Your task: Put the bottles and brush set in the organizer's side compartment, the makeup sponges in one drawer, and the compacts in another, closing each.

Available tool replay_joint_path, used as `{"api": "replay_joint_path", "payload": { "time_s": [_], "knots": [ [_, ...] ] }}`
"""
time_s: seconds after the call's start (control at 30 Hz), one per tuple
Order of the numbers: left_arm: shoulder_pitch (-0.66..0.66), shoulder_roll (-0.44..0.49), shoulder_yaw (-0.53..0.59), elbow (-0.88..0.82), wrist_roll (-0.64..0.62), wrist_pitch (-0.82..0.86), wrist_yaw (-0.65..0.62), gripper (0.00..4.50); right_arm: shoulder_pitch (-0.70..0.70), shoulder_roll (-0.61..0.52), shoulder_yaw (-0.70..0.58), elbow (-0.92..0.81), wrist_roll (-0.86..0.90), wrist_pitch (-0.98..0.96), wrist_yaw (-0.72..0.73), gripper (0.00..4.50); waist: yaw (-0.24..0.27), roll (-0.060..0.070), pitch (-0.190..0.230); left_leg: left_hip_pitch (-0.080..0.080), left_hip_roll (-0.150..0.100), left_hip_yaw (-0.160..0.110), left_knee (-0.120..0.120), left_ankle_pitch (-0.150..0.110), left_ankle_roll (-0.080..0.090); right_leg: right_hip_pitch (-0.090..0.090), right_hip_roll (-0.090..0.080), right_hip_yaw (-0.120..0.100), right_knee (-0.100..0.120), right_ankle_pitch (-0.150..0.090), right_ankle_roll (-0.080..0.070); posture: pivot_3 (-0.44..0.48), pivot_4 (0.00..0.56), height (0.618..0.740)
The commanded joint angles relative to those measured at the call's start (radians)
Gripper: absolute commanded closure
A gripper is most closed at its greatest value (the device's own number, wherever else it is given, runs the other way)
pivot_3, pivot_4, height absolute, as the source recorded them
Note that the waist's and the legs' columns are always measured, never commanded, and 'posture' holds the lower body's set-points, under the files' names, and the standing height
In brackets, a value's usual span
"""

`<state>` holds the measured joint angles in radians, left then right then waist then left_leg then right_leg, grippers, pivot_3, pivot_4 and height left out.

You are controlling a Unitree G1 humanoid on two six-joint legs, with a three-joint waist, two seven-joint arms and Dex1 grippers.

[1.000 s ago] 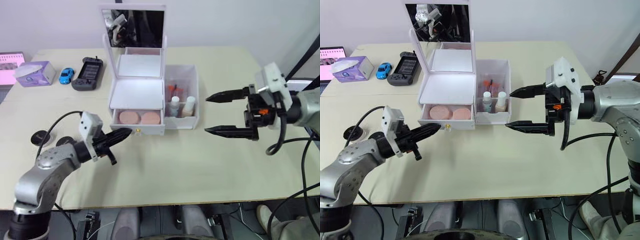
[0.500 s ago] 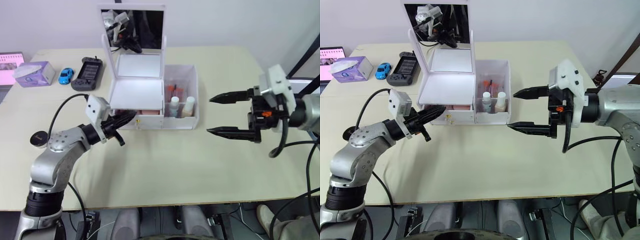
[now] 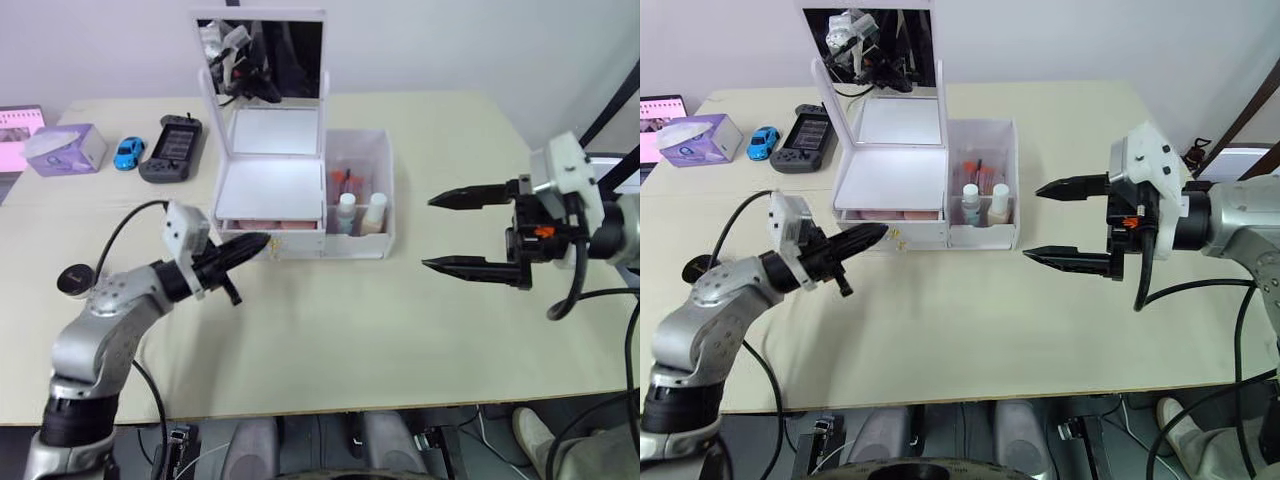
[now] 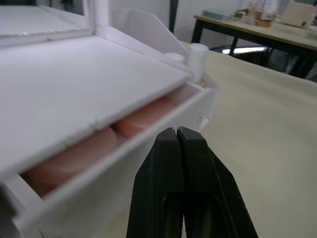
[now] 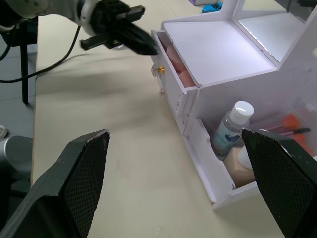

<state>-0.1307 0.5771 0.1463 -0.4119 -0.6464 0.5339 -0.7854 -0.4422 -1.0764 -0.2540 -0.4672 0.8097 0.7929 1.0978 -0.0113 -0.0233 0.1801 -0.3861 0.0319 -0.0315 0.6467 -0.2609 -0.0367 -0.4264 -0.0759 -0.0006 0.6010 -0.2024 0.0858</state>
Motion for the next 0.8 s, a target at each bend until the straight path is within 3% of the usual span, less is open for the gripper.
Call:
{"api": "replay_joint_path", "payload": {
  "time_s": [0.03,0.23,0.8],
  "knots": [
    [0.041,0.007,0.004,-0.051,-0.005,-0.012,-0.003,4.41,-0.018,-0.005,-0.018,-0.012,0.011,-0.019,-0.001,0.0,0.002,0.0,0.0,0.0,0.0,0.0,0.0,0.0,0.0,0.0,0.0,0.0,0.0,0.0,0.0,0.0,0.15,0.74],
    [-0.001,-0.035,-0.023,0.046,0.067,-0.037,0.061,4.41,-0.037,-0.01,-0.005,-0.005,0.011,-0.02,0.005,0.0,0.003,-0.001,0.0,-0.001,0.0,0.0,0.003,0.0,0.0,0.001,0.0,0.0,-0.001,-0.001,0.002,0.0,0.15,0.74],
    [-0.133,-0.088,-0.095,0.193,0.187,-0.12,0.072,4.41,-0.091,-0.016,0.014,-0.005,0.017,0.012,-0.02,0.0,0.004,0.0,0.0,-0.001,0.0,0.0,0.002,0.0,0.0,0.0,0.0,0.0,-0.001,0.0,0.0,0.0,0.15,0.74]
  ]
}}
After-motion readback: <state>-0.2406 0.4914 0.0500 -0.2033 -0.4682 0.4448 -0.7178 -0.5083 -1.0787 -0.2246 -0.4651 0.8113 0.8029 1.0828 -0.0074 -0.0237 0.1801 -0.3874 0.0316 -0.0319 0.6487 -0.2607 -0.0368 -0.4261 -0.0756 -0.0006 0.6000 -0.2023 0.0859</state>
